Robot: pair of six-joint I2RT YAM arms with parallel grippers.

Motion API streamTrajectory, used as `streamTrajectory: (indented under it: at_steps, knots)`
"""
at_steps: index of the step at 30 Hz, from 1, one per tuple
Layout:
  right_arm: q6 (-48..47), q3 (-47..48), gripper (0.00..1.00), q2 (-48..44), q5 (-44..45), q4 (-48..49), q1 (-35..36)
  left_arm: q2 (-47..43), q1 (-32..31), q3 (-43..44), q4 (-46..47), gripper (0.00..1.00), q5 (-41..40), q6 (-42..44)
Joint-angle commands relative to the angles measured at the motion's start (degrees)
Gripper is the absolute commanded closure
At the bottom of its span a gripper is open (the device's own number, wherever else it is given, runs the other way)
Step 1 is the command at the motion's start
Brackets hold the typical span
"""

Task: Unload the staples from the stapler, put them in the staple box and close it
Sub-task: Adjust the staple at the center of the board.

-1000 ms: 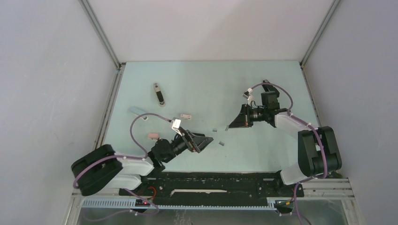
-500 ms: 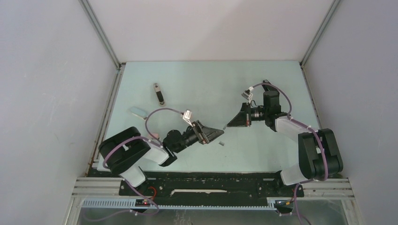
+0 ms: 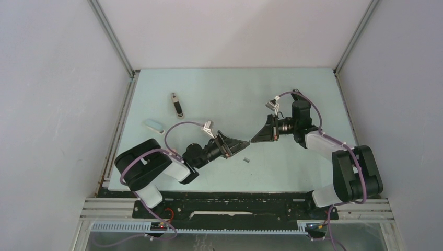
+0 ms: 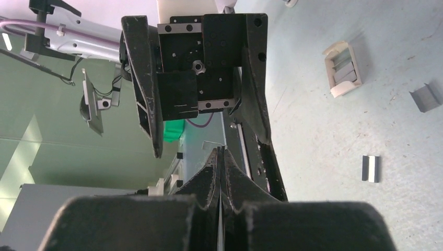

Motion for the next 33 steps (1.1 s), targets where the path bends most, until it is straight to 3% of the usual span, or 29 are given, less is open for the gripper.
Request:
streamTrajectory:
  at_steps: [1, 12, 33]
  knots:
    - [2.3, -0.3, 1.0, -1.3, -2.8, 4.8, 1.1, -2.2, 0.5, 2.1, 3.2, 0.15, 2.0, -2.9]
    - [9.6, -2.0, 1.0, -1.1, -4.9, 14.1, 2.6, -3.8, 0.4, 2.7, 3.4, 0.33, 3.8, -5.5]
    - [14.8, -2.9, 1.0, 0.1, -5.5, 19.9, 1.8, -4.6, 0.4, 1.7, 3.5, 0.52, 4.2, -6.1]
